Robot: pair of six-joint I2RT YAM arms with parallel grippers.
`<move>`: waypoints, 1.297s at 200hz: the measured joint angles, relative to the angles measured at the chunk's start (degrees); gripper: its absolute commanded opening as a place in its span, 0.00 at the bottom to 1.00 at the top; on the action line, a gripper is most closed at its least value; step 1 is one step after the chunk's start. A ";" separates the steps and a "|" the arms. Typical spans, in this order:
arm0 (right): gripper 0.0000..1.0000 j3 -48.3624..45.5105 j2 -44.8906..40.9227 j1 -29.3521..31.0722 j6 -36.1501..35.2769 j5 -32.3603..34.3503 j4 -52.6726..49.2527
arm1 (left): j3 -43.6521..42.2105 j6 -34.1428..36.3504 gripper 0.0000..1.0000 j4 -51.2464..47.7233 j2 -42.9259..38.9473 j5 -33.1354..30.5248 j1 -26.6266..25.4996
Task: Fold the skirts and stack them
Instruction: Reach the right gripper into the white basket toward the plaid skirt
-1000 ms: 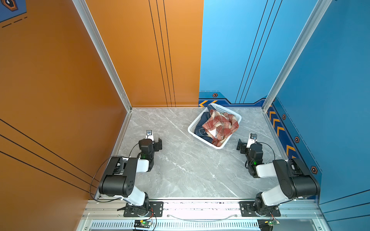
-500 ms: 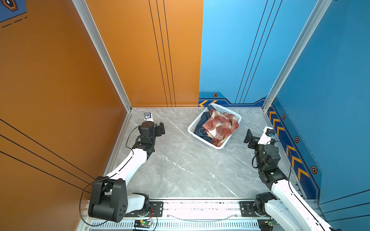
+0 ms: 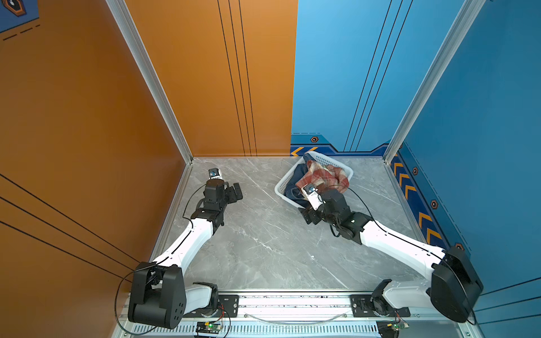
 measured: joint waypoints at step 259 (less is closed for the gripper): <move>0.09 45.24 40.65 -11.96 1.38 6.47 -21.92 | 1.07 -5.90 0.93 -0.70 0.50 4.96 6.69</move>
